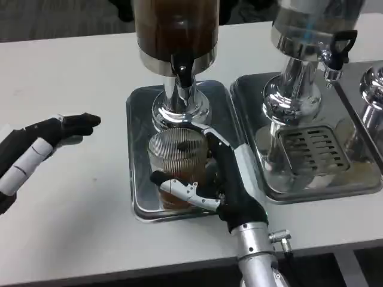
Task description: Grasp the cup under the faucet to collect the drink, then remove the cup.
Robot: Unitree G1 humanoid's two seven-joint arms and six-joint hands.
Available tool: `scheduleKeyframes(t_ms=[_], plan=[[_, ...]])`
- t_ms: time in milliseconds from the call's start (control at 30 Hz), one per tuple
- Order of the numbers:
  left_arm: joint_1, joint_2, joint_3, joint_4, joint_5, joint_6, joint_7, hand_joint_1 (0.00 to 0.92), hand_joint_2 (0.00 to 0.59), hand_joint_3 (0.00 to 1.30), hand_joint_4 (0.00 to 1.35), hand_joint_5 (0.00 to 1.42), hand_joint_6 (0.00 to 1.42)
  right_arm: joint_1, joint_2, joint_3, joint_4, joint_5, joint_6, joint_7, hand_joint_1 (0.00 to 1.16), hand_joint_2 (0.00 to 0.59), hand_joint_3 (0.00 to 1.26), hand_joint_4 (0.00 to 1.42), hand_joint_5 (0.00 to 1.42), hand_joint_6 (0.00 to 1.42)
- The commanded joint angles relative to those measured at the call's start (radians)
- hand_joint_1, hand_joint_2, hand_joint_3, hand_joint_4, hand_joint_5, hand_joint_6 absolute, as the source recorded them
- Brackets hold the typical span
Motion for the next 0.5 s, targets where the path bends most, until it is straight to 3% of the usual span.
scheduleKeyframes(t_ms=[33,233,500], plan=[[-0.013,0.007,-0.013,0.002,0.012,0.004,0.002,0.0,0.162,0.35,0.21,0.2,0.2,0.022,-0.022,-0.006,-0.028,-0.012,-0.016,-0.048,0.86,0.211,0.54,0.78,1.02,1.37],[-0.02,0.002,-0.028,0.001,0.014,-0.002,-0.001,0.0,0.163,0.35,0.21,0.2,0.2,0.038,-0.044,-0.011,-0.074,-0.029,-0.025,-0.098,0.94,0.162,0.58,0.8,1.03,1.4],[-0.032,-0.007,-0.044,0.001,0.018,-0.011,-0.004,0.0,0.163,0.35,0.21,0.2,0.21,0.08,-0.071,-0.025,-0.13,-0.025,-0.028,-0.122,0.96,0.151,0.59,0.81,1.04,1.42]])
